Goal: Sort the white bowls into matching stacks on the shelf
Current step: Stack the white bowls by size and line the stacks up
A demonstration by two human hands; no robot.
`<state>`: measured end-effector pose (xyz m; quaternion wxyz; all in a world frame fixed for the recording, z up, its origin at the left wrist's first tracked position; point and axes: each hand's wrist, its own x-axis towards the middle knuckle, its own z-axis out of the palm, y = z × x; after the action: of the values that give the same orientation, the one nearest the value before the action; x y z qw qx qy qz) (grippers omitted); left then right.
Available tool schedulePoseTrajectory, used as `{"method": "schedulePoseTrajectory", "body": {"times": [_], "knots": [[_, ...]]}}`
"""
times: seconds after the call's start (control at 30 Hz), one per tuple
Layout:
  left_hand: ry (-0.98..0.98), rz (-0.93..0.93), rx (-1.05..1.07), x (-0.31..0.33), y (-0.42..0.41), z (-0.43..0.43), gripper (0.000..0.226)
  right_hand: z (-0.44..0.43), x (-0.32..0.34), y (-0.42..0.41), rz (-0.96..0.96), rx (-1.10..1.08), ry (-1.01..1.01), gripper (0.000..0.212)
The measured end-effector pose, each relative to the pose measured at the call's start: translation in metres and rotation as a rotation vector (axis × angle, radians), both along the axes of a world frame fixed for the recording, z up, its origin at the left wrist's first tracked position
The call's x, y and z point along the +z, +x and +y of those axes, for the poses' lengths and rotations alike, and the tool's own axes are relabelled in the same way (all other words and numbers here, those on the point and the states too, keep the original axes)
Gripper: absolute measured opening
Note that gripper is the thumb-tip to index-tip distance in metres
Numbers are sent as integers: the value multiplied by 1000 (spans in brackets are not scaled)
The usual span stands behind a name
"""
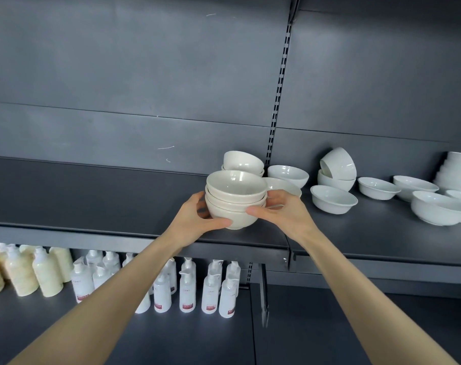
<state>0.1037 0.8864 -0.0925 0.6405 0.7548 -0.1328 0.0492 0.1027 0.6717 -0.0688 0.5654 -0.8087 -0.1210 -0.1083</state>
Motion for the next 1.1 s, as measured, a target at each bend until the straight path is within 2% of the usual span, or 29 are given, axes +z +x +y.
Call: {"method": "schedulePoseTrajectory", "body": {"times": [0.1, 0.3, 0.57, 0.73, 0.87, 1.0, 1.1], "knots": [[22, -4, 18, -1, 2, 0, 67, 0, -2, -1, 12, 42, 24, 23], [-7, -24, 53, -1, -2, -1, 60, 5, -4, -3, 7, 59, 96, 21], [-9, -86, 77, 8, -9, -1, 59, 2, 6, -8, 2, 56, 107, 24], [-29, -141, 93, 24, -6, -10, 61, -9, 27, -12, -23, 42, 114, 18], [-43, -163, 77, 37, 2, -25, 62, -24, 43, -8, -35, 14, 113, 29], [-57, -165, 61, 48, 13, -44, 61, -41, 57, -4, -72, 10, 112, 17], [-77, -164, 45, 51, 24, -60, 58, -56, 63, 5, -89, -5, 114, 16]]}}
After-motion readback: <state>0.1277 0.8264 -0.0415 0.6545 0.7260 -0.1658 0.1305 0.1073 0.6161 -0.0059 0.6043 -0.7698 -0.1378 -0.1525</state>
